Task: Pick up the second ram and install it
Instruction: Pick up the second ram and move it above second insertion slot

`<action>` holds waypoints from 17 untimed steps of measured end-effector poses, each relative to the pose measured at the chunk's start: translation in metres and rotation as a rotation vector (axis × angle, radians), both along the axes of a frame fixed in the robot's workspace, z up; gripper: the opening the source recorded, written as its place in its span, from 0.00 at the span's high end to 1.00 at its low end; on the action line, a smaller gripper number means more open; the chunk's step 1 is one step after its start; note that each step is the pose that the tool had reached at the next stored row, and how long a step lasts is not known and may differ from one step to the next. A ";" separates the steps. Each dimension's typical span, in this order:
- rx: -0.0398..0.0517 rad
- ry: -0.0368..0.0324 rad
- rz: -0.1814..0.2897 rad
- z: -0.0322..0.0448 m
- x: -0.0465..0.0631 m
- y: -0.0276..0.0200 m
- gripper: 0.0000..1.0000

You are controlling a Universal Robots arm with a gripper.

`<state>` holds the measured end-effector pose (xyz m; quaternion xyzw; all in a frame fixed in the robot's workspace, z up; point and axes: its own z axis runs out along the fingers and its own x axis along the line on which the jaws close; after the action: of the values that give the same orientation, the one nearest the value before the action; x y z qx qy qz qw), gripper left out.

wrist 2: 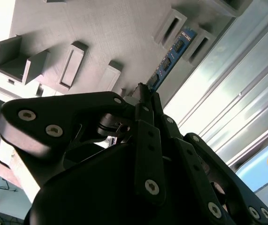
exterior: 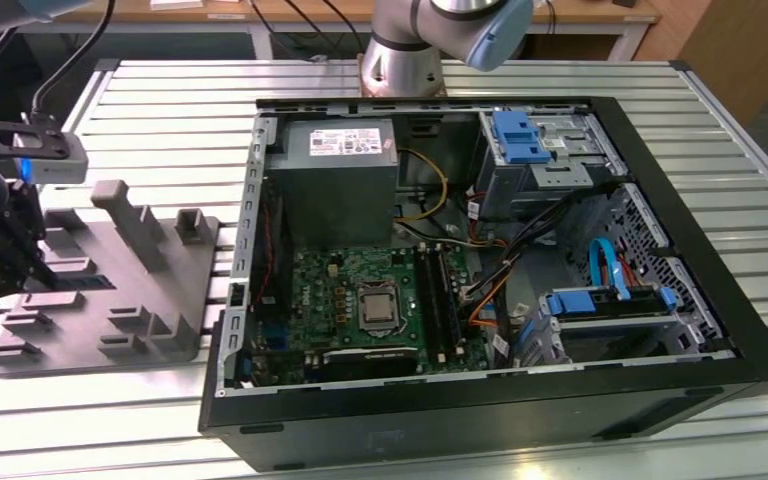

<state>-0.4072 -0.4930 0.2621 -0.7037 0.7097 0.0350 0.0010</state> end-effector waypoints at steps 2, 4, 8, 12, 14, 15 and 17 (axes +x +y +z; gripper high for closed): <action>0.0002 -0.0001 0.000 0.0023 0.000 0.0000 0.86; 0.0002 0.0000 0.000 0.0048 0.000 0.0000 0.86; 0.0003 0.0000 0.000 0.0104 0.000 0.0000 0.86; 0.0004 -0.0001 0.000 0.0184 0.000 0.0001 0.86; 0.0003 0.0000 0.000 0.0246 0.000 0.0001 0.86; 0.0003 0.0000 0.000 0.0283 0.000 0.0001 0.86; 0.0004 -0.0001 0.000 0.0372 0.000 0.0001 0.86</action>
<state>-0.4072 -0.4929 0.2993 -0.7037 0.7097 0.0351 0.0012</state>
